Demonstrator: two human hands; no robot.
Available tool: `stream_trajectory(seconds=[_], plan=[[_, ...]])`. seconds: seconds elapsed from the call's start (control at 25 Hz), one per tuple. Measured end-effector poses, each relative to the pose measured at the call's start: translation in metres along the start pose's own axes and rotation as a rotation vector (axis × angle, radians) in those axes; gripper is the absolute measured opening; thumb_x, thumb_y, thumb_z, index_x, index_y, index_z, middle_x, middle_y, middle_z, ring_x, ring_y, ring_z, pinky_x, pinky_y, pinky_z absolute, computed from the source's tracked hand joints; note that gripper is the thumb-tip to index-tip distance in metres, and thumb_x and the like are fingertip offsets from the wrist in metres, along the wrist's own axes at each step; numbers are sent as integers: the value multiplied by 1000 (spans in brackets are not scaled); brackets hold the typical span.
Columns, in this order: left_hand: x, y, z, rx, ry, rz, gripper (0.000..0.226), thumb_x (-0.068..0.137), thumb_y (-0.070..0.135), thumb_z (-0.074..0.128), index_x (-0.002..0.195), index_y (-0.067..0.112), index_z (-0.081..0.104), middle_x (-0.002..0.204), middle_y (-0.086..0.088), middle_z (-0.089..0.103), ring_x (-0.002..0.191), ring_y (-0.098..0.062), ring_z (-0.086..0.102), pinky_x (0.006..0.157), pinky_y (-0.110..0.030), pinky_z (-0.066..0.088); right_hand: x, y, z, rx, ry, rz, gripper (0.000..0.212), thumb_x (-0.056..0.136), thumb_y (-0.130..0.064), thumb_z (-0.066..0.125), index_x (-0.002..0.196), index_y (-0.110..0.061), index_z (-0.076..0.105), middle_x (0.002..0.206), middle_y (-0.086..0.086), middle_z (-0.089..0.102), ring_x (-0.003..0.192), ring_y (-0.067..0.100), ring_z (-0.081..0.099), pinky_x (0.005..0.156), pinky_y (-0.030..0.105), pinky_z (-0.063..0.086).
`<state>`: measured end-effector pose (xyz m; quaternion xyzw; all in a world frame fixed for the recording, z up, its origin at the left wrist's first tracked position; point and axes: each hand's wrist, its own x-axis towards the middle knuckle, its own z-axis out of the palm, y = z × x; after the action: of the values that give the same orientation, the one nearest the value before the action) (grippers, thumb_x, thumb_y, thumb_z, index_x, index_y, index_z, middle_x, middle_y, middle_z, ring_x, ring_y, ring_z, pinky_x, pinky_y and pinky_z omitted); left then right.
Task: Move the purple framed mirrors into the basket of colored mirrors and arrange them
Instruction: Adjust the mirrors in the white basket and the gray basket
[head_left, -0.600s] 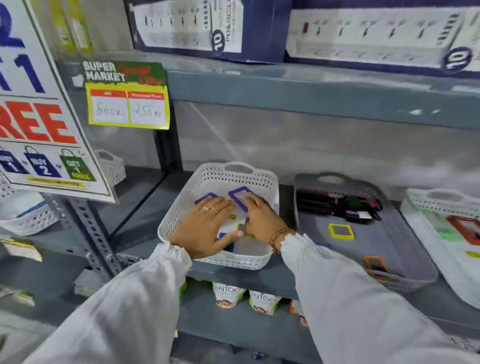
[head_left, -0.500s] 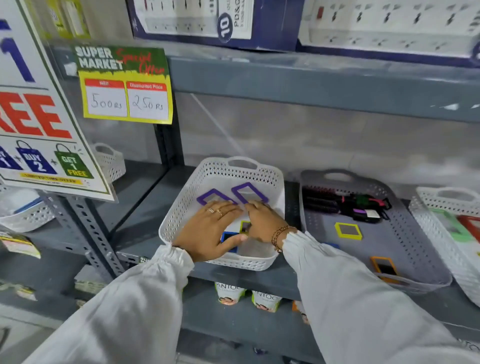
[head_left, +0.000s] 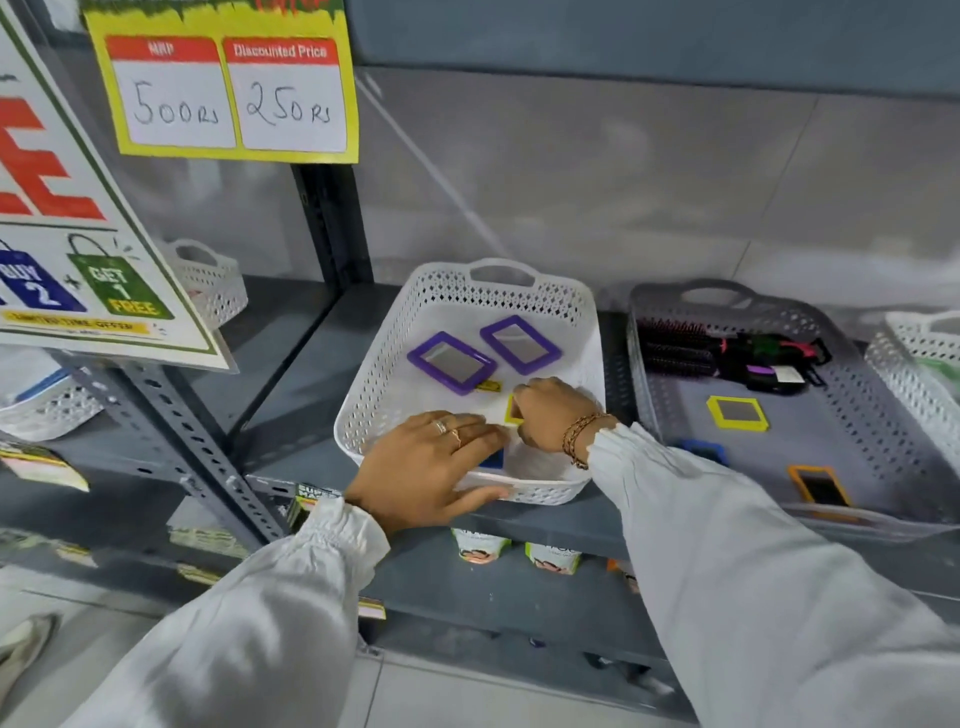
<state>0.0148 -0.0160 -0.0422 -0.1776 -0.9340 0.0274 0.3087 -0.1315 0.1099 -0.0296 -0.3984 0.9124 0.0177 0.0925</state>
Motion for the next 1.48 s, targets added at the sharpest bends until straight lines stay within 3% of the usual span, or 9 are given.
stream_trajectory(seconds=[0.36,0.6,0.72,0.84,0.92,1.0,1.04,1.16,1.48], plan=[[-1,4,-4,29,-46,-31,42,86,48,49,104,16,68,101,-1,74,95,-20,68,77,-31,54,-7,-6,-6,51,198,-25,33,86,-13,54,118,-6,53,124,16,59,117,33,52,93,38,46],[-2,4,-6,26,-66,-28,42,89,48,44,102,17,69,102,-1,74,94,-20,69,76,-31,55,-31,-1,-21,177,467,-67,40,88,-19,53,127,-10,52,127,12,59,117,30,53,95,37,47],[-3,5,-5,4,-57,-38,43,88,48,45,104,17,68,102,-1,73,95,-20,69,76,-31,54,-52,15,-39,266,654,-49,39,84,-17,58,122,-8,57,120,14,63,112,33,55,90,39,50],[-4,3,-4,-4,-50,-34,44,87,48,46,108,16,68,103,-2,73,96,-21,69,78,-33,54,-73,52,-54,349,796,82,34,75,-15,59,108,-6,65,102,19,69,95,38,63,83,40,53],[-2,4,-4,-1,-32,-20,47,89,48,41,107,15,69,102,-3,73,93,-22,69,77,-33,54,-88,89,-53,442,784,247,24,74,-17,58,95,-9,68,89,16,72,88,37,66,81,39,54],[-1,5,-4,-3,-10,-12,54,93,50,33,106,13,70,101,-5,74,91,-23,70,76,-34,55,-106,124,-45,552,666,471,8,79,-17,62,84,-10,65,87,16,70,91,35,66,78,34,52],[-1,5,-4,-7,-2,-12,57,94,51,29,105,13,70,100,-6,74,90,-24,70,75,-35,55,-116,137,-39,584,598,580,9,81,-18,63,84,-9,64,90,18,70,96,35,65,77,32,49],[-2,6,-4,-9,21,-15,61,94,52,27,104,12,71,96,-7,75,86,-25,71,73,-35,55,-139,162,-24,625,490,789,34,83,-19,67,107,3,62,112,22,66,108,35,61,88,36,48],[-1,7,-5,3,43,5,63,94,53,24,103,11,72,97,-8,74,86,-25,71,70,-36,56,-139,175,-3,671,405,811,58,74,-21,76,122,-3,50,113,25,66,104,35,64,91,41,52]])
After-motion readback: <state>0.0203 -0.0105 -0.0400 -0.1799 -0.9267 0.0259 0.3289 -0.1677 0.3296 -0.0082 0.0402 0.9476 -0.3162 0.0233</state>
